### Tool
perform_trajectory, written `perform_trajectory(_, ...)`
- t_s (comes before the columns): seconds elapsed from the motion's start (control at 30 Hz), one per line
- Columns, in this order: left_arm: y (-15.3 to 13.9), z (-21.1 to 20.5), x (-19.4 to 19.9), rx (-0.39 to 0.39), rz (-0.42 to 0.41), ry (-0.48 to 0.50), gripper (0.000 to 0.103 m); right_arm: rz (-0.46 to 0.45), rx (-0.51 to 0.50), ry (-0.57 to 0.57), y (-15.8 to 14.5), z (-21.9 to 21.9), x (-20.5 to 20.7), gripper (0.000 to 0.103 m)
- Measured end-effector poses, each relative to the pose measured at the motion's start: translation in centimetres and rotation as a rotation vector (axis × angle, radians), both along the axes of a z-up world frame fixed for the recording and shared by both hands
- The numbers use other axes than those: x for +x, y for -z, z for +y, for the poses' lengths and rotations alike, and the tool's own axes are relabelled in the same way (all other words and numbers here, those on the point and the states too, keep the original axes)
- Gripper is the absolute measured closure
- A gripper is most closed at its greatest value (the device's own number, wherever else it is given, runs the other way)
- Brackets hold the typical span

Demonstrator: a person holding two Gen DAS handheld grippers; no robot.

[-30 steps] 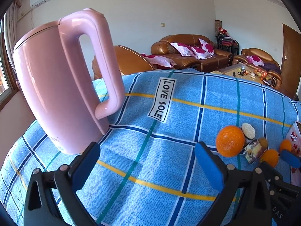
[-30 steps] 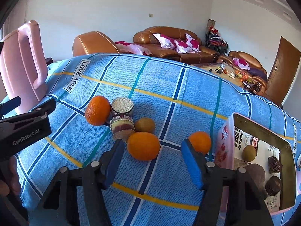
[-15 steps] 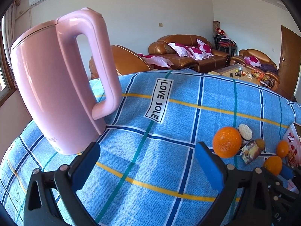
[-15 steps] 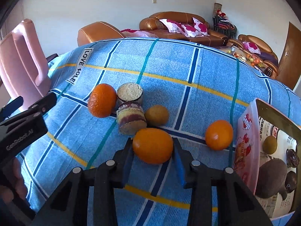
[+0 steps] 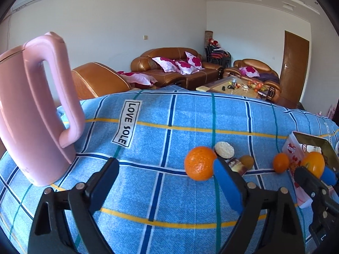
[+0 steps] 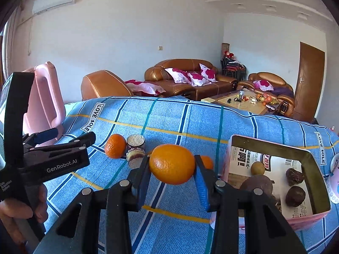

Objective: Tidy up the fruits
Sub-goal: 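Grasp another orange with the left tool while the right tool holds its orange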

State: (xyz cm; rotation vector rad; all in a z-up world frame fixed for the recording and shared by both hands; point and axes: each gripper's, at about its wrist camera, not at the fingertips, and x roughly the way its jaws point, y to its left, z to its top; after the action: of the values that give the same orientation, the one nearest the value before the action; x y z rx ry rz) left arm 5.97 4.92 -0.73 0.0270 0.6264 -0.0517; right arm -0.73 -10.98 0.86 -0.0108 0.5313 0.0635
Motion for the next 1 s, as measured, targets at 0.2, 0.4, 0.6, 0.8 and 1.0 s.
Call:
perform_trajectory(0.2, 1.0, -2.4, 2.6, 0.049, 0.08, 0.035, 0.015, 0.018, 0.033, 0.0, 0.2, -0.8, 0.0, 0.062)
perform_trajectory(0.4, 1.9, -2.9, 4.7, 0.021, 0.156, 0.056, 0.019, 0.02, 0.06, 0.005, 0.2, -1.6, 0.0, 0.062)
perform_trajectory(0.6, 3.3, -1.1, 6.5, -0.156, 0.269, 0.067, 0.026, 0.048, 0.08, 0.004, 0.7, -2.0, 0.7, 0.062)
perform_trajectory(0.8, 3.1, -1.0, 5.9, -0.182, 0.265, 0.079, 0.055, 0.066, 0.089, 0.002, 1.1, -2.2, 1.1, 0.062)
perform_trajectory(1.0, 2.8, 0.5, 4.7, -0.245, 0.237, 0.041, 0.055, 0.056, 0.098, 0.012, 1.0, -2.6, 1.0, 0.062)
